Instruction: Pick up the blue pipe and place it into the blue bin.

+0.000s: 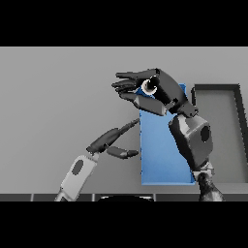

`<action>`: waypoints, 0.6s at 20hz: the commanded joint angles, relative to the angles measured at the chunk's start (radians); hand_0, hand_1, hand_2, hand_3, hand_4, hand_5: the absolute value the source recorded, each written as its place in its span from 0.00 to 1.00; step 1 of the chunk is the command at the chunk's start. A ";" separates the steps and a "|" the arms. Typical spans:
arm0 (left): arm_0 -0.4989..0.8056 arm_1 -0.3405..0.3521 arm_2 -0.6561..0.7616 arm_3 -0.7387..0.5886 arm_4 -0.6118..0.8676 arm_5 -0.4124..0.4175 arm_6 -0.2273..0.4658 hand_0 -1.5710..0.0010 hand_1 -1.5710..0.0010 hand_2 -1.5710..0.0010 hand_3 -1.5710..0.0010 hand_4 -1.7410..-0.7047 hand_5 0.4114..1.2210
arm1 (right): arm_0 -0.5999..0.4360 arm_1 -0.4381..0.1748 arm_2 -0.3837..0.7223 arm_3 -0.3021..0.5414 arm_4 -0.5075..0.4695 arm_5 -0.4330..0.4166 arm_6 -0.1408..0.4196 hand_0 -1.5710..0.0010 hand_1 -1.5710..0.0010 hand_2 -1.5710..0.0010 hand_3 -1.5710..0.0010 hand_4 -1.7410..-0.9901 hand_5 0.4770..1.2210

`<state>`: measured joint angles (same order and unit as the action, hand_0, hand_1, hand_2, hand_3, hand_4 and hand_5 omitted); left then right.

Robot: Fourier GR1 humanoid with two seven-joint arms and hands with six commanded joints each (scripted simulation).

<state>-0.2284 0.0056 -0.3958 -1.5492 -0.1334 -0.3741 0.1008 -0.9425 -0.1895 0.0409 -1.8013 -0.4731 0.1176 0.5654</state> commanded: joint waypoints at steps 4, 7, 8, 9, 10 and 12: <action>-0.018 0.006 0.010 0.010 0.000 -0.003 0.005 1.00 1.00 1.00 1.00 0.82 0.01 | -0.066 -0.087 -0.111 0.138 0.053 -0.027 0.034 0.00 0.00 0.00 0.00 0.00 1.00; -0.025 0.018 0.017 0.007 0.001 -0.004 -0.003 1.00 1.00 1.00 1.00 0.83 0.00 | -0.011 -0.144 -0.162 0.180 0.098 -0.004 0.028 0.00 0.00 0.00 0.00 0.00 1.00; -0.023 0.019 0.013 0.011 -0.010 -0.001 -0.013 1.00 1.00 1.00 1.00 0.83 0.00 | 0.025 -0.163 -0.180 0.192 0.108 0.012 0.026 0.00 0.00 0.00 0.00 0.00 1.00; -0.025 0.020 0.011 0.012 -0.015 0.000 -0.020 1.00 1.00 1.00 1.00 0.84 0.00 | 0.054 -0.170 -0.200 0.195 0.104 0.013 0.043 0.00 0.00 0.00 0.00 0.00 1.00; -0.018 0.023 0.009 0.011 -0.020 0.002 -0.023 1.00 1.00 1.00 1.00 0.84 0.00 | 0.089 -0.167 -0.214 0.198 0.109 0.003 0.043 0.00 0.00 0.00 0.00 0.00 1.00; -0.015 0.029 0.014 -0.002 -0.010 0.000 -0.024 1.00 1.00 1.00 1.00 0.84 0.01 | 0.185 -0.161 -0.220 0.156 0.108 -0.001 0.044 0.00 0.00 0.00 0.00 0.00 1.00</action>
<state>-0.2435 0.0354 -0.3809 -1.5512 -0.1436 -0.3735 0.0759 -0.7550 -0.3501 -0.1792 -1.6444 -0.3655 0.1189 0.6097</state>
